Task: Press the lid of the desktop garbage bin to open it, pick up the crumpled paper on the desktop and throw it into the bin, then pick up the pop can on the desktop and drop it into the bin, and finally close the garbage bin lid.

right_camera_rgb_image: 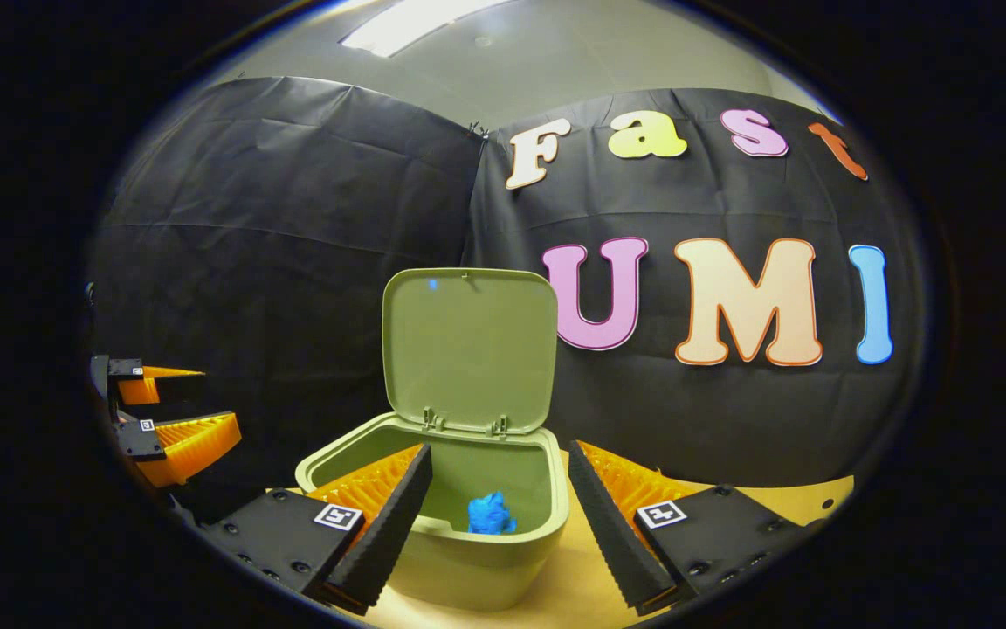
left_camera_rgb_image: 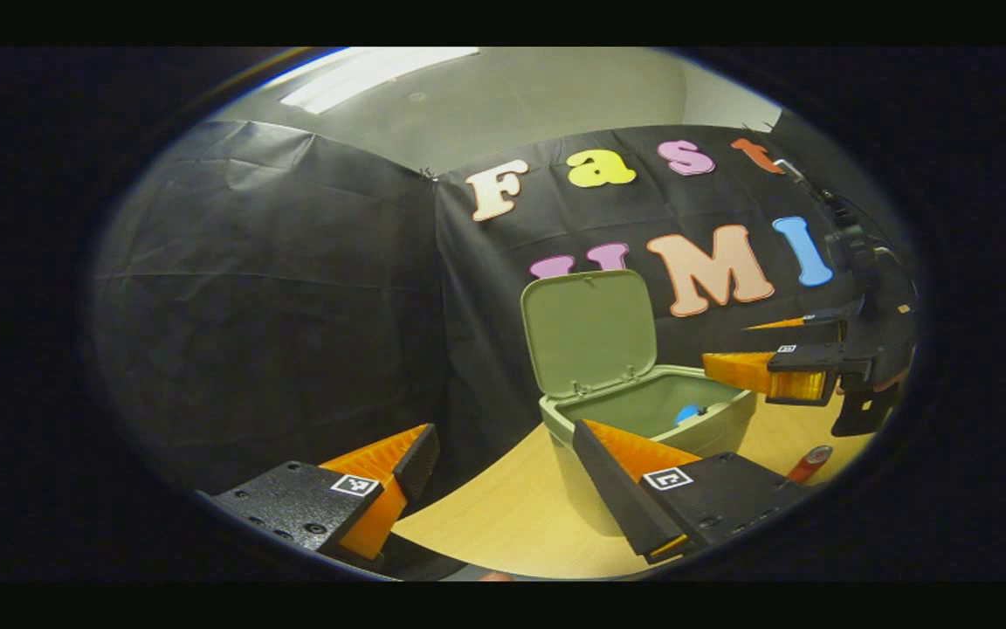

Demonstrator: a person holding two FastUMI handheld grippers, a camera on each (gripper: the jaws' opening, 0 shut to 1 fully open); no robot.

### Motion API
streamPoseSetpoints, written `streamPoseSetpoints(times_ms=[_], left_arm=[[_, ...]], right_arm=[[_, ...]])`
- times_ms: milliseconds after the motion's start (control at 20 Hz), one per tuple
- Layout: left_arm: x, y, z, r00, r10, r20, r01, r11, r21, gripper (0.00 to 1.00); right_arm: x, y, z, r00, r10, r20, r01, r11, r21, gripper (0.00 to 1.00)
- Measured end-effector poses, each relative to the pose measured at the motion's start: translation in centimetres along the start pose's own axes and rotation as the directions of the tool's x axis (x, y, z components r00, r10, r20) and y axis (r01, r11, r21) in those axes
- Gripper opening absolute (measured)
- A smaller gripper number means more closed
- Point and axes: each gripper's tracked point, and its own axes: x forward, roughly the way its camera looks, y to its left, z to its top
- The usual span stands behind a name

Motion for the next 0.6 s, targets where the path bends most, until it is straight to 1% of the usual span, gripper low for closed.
streamPoseSetpoints(times_ms=[50, 100, 150, 200, 250, 300, 400, 450, 500, 550, 600], left_arm=[[0.1, -0.8, 0.2, 1.000, -0.015, 0.006, 0.015, 1.000, -0.007, 0.93], [0.3, -1.6, 0.4, 0.999, -0.033, 0.011, 0.033, 0.999, -0.016, 0.93], [0.3, -2.6, 0.5, 0.999, -0.049, 0.016, 0.049, 0.998, -0.029, 0.93], [0.2, -3.5, 0.9, 0.997, -0.069, 0.020, 0.070, 0.997, -0.046, 0.94], [0.2, -4.6, 1.1, 0.996, -0.086, 0.022, 0.087, 0.994, -0.060, 0.94], [0.3, -5.7, 1.5, 0.994, -0.105, 0.027, 0.107, 0.992, -0.070, 1.00], [0.3, -8.2, 2.4, 0.988, -0.147, 0.042, 0.150, 0.986, -0.073, 1.00], [0.3, -9.5, 2.8, 0.984, -0.171, 0.050, 0.174, 0.982, -0.069, 1.00], [0.2, -10.7, 3.3, 0.980, -0.192, 0.058, 0.196, 0.978, -0.069, 1.00], [0.1, -12.0, 3.7, 0.974, -0.215, 0.065, 0.220, 0.973, -0.072, 1.00], [0.0, -13.4, 4.1, 0.969, -0.237, 0.069, 0.242, 0.967, -0.078, 1.00]], right_arm=[[-0.5, -0.7, 0.0, 1.000, -0.015, 0.005, 0.015, 1.000, -0.004, 1.00], [-1.2, -1.5, 0.1, 0.999, -0.030, 0.010, 0.030, 1.000, -0.003, 0.98], [-2.0, -2.2, 0.2, 0.999, -0.042, 0.016, 0.042, 0.999, 0.001, 0.98], [-2.8, -3.1, 0.3, 0.998, -0.057, 0.019, 0.057, 0.998, 0.007, 1.00], [-3.7, -4.1, 0.4, 0.997, -0.074, 0.023, 0.074, 0.997, 0.010, 0.98], [-4.7, -5.3, 0.6, 0.995, -0.095, 0.029, 0.095, 0.995, 0.012, 0.98], [-6.7, -7.9, 0.9, 0.989, -0.141, 0.039, 0.140, 0.990, 0.022, 0.98], [-7.8, -9.2, 0.9, 0.986, -0.164, 0.043, 0.163, 0.986, 0.026, 1.00], [-8.9, -10.6, 1.0, 0.981, -0.189, 0.043, 0.188, 0.982, 0.028, 0.98], [-10.1, -12.0, 0.8, 0.976, -0.215, 0.042, 0.214, 0.976, 0.032, 1.00], [-11.3, -13.4, 0.8, 0.970, -0.241, 0.041, 0.239, 0.970, 0.038, 0.98]])
